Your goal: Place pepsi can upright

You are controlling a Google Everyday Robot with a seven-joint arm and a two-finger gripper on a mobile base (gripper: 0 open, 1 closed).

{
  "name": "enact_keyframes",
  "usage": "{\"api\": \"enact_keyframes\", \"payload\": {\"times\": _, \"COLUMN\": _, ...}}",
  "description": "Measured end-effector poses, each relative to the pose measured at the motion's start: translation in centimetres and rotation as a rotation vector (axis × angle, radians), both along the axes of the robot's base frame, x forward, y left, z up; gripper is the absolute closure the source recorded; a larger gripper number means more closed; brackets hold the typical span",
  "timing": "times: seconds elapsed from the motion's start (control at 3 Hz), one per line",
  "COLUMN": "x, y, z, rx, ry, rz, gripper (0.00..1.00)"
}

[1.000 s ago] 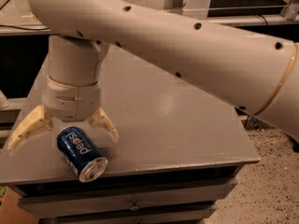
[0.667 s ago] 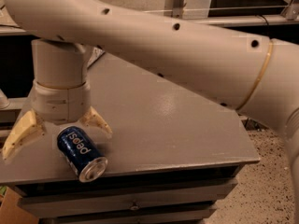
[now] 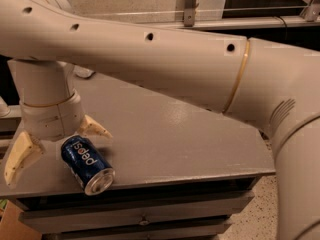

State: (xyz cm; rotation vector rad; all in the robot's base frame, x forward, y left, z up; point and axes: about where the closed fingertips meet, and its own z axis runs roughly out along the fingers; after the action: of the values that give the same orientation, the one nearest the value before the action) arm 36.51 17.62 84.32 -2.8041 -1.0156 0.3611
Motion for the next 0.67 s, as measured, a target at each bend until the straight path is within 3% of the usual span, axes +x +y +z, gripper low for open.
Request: {"api": "enact_keyframes", "payload": {"times": 0.67, "x": -0.11, "y": -0.72, "z": -1.03, "rx": -0.062, "ry": -0.057, "rz": 0.042, "gripper": 0.00}}
